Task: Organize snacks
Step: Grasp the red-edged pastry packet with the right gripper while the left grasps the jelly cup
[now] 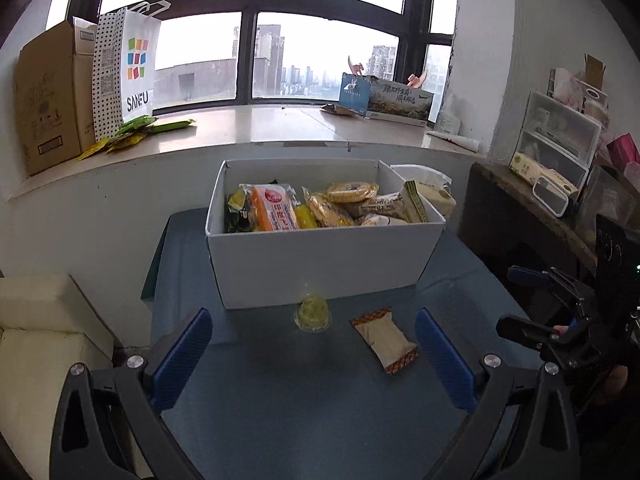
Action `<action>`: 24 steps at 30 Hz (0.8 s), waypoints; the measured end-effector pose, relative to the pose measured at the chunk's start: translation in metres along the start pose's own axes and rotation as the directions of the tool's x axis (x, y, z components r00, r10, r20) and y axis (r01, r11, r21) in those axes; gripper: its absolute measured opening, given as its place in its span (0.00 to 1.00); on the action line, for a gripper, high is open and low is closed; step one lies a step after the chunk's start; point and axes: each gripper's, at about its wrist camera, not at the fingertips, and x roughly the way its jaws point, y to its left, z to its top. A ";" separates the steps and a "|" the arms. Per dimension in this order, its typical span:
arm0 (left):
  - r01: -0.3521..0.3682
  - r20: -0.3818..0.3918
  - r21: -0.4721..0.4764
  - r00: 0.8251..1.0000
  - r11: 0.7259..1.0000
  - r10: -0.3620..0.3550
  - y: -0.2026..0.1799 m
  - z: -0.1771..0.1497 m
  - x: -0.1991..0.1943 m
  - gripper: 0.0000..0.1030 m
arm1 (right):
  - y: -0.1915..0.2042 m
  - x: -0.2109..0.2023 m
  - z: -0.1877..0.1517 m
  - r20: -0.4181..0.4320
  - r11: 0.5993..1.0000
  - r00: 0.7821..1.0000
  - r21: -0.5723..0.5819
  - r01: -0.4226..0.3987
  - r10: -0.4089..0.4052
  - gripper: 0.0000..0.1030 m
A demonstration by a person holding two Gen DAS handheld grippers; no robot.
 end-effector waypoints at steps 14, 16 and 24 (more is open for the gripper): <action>0.004 -0.052 -0.036 0.999 0.999 -0.006 0.003 -0.027 0.012 1.00 | 0.010 0.104 -0.012 -0.234 0.999 0.972 -0.031 0.021 -0.028 1.00; 0.006 -0.057 -0.041 0.998 0.999 -0.008 0.005 -0.030 0.014 1.00 | 0.014 0.121 -0.012 -0.289 0.998 0.955 -0.050 0.049 -0.061 1.00; -0.002 -0.095 -0.085 0.995 0.996 -0.006 0.016 -0.041 0.031 1.00 | 0.027 0.156 -0.022 -0.356 0.990 0.925 -0.102 0.100 -0.130 0.97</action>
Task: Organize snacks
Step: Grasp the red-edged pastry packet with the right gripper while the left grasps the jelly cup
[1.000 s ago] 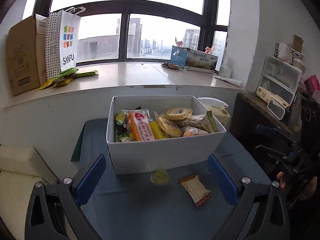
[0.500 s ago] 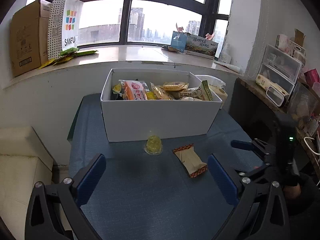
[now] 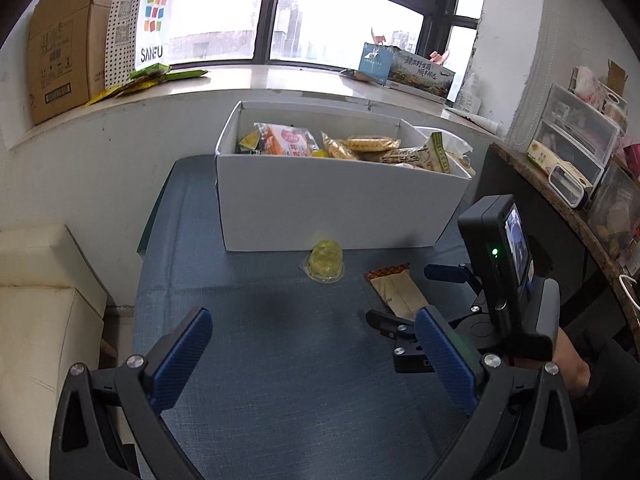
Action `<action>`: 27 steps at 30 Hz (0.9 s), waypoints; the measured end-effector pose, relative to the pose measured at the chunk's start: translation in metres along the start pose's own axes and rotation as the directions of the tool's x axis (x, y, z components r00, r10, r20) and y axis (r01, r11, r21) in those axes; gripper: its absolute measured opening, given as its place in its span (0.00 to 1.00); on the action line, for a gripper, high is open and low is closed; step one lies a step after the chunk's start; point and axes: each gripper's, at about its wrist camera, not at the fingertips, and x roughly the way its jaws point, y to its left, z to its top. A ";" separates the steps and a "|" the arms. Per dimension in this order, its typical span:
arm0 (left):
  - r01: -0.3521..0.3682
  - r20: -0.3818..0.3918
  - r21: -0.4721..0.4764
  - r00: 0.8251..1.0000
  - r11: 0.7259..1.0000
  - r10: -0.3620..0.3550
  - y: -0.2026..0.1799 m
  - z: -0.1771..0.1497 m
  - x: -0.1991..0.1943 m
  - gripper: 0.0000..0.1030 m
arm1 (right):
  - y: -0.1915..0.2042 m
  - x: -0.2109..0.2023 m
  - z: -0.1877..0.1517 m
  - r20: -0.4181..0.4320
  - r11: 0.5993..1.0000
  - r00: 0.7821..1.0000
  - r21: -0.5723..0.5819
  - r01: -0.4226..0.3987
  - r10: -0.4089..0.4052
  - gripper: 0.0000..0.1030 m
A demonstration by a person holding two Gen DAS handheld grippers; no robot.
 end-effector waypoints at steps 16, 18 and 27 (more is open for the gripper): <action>0.022 -0.036 0.012 0.999 1.000 -0.021 -0.010 0.009 0.030 1.00 | -0.010 -0.028 -0.011 0.030 0.999 0.999 0.019 -0.033 0.033 0.47; 0.029 -0.047 0.022 0.999 0.999 -0.027 -0.015 0.014 0.042 1.00 | -0.015 -0.041 -0.015 0.045 0.999 0.998 0.028 -0.039 0.037 0.47; 0.026 -0.095 0.062 0.995 0.998 -0.020 -0.037 0.036 0.109 1.00 | -0.055 -0.101 -0.034 0.143 0.990 0.990 0.138 -0.025 0.005 0.47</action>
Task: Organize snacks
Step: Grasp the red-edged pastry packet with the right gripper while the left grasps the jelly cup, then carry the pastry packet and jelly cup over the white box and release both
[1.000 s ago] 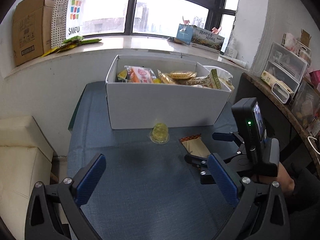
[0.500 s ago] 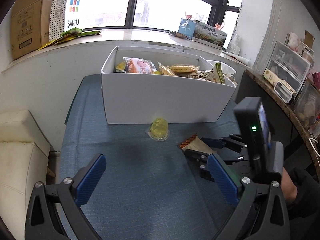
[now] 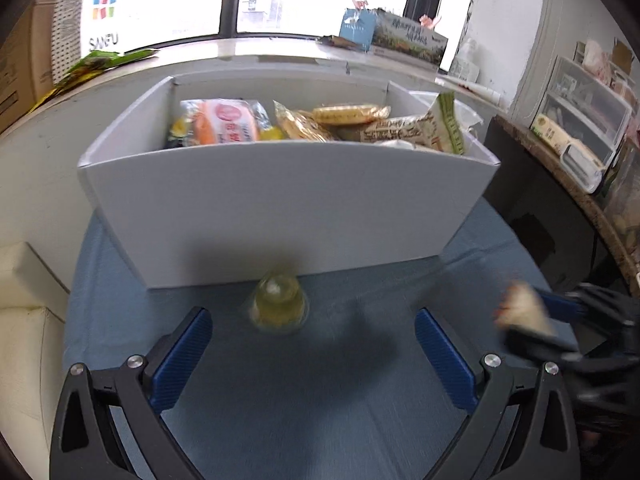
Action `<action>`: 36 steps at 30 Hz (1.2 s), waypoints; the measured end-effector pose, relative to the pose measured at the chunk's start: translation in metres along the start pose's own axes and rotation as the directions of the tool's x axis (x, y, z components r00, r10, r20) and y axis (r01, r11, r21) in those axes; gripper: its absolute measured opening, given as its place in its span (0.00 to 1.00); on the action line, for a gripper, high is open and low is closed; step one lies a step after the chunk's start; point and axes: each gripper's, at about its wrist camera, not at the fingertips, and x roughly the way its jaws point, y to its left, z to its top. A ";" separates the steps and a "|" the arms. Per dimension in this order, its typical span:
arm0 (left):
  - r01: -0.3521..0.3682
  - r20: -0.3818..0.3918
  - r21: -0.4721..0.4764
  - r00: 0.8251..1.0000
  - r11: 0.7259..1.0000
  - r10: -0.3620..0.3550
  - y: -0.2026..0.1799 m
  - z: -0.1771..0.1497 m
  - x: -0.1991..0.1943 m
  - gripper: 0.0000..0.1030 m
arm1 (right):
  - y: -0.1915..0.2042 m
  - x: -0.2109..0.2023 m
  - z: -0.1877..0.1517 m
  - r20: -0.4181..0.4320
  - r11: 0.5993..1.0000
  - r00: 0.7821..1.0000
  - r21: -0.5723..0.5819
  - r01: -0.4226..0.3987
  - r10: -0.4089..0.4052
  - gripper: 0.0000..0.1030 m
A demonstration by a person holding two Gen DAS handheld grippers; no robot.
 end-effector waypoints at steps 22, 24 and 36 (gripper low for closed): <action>0.015 0.033 -0.110 0.999 0.994 -0.011 0.031 -0.012 -0.010 0.38 | -0.028 -0.036 -0.008 0.052 0.996 0.999 0.084 0.012 -0.016 0.47; 0.028 0.081 -0.098 0.997 0.995 -0.020 0.029 -0.015 -0.036 0.38 | -0.025 -0.038 -0.006 0.058 0.997 0.998 0.076 0.009 -0.013 0.47; 0.094 0.310 -0.031 0.947 0.995 -0.080 0.037 0.042 -0.124 0.38 | 0.010 -0.037 0.058 0.172 0.998 0.983 -0.034 -0.056 0.061 0.47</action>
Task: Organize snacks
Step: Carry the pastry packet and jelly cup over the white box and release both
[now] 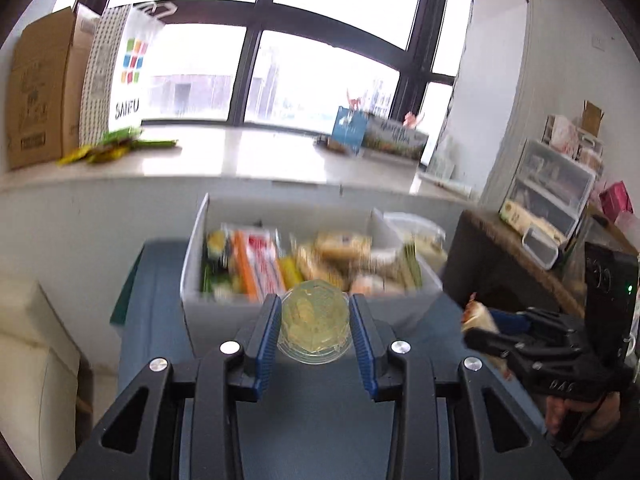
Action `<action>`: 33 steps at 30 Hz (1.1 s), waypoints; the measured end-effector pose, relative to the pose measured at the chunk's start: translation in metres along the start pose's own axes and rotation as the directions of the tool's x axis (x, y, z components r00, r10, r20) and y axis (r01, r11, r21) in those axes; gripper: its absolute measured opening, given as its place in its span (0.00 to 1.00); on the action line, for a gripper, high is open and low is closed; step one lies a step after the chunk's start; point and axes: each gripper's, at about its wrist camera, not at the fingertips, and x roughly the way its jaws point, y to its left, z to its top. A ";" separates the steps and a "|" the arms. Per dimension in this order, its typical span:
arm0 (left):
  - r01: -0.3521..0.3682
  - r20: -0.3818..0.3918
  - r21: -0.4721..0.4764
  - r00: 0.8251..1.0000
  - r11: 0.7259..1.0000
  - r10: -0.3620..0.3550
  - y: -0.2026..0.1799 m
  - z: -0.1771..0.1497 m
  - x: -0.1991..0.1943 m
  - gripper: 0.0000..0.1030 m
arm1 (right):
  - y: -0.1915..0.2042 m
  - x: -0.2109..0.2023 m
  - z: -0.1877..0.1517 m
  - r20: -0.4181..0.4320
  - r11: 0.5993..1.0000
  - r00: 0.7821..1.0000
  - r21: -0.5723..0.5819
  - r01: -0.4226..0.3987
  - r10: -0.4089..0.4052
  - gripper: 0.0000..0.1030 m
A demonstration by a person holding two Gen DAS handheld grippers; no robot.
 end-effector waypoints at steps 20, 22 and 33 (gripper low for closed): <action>-0.135 -0.130 -0.082 0.984 0.987 0.123 0.059 0.074 0.111 1.00 | -0.040 0.120 0.126 -0.049 0.987 0.996 0.140 0.080 -0.074 1.00; -0.126 -0.126 -0.082 0.985 0.989 0.115 0.059 0.073 0.106 1.00 | -0.042 0.116 0.122 -0.036 0.987 0.996 0.136 0.083 -0.079 1.00; -0.216 0.059 0.095 0.976 0.972 0.211 -0.002 0.070 0.030 1.00 | -0.004 0.063 0.114 0.084 0.983 0.982 -0.049 0.176 -0.172 1.00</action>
